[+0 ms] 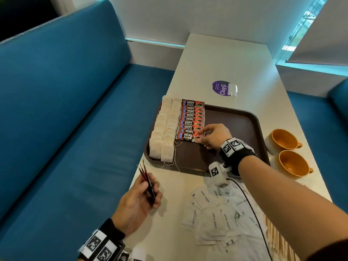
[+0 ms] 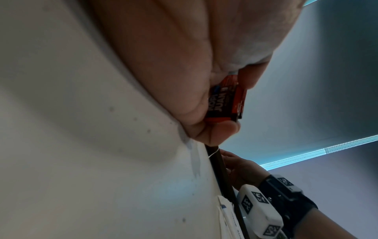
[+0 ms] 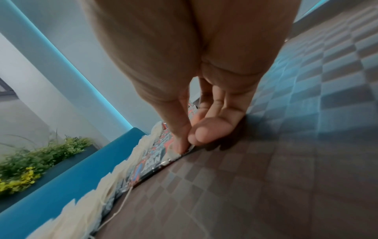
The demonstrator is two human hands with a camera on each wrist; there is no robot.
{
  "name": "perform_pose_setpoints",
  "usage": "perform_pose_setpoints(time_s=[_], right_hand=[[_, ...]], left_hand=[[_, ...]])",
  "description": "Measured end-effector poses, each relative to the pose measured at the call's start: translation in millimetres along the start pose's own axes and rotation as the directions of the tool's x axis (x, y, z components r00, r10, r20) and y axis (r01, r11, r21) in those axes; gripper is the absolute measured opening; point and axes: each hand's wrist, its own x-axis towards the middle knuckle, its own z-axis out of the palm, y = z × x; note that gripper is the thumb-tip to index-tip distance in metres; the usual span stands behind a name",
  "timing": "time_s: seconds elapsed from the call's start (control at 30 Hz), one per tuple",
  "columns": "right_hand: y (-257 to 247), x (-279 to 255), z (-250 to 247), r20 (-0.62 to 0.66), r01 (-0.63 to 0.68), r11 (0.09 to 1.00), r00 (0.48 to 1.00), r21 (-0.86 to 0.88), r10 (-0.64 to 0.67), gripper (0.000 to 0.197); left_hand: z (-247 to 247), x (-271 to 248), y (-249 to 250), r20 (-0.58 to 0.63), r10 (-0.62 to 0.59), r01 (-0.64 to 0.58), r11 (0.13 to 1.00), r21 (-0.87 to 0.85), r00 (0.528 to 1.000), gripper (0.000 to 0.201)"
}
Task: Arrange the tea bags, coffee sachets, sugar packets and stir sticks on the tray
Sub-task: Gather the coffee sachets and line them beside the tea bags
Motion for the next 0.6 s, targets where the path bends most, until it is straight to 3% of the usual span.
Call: perform_pose_setpoints(time_s=[0.1,0.2,0.4,0.6], right_hand=[[-1.5,0.6,-2.1,-0.008,-0.021,1.0,1.0,0.003,0.021,0.029],[-2.0,-4.8,-3.8,-0.041,-0.016,0.999,0.999,0.036,0.017,0.03],[-5.5,-48.1,-3.1,-0.078,0.072,0.986,0.995,0.15,-0.061,0.019],[-9.4,-127.2,20.6,0.096,0.148,0.967,0.981,0.206,-0.17,0.013]], left_hand=[[1.0,-0.8,0.5,-0.003,0.01,-0.01,1.0,0.026,1.0,0.039],[0.9,-1.2,0.2,-0.025,0.018,-0.017,0.999,0.034,1.0,0.021],[2.5,-3.6,0.4,-0.023,0.043,-0.042,0.998,0.056,0.999,0.023],[3.7,-6.2,-4.9,-0.039,0.078,-0.069,0.979,0.192,0.996,0.023]])
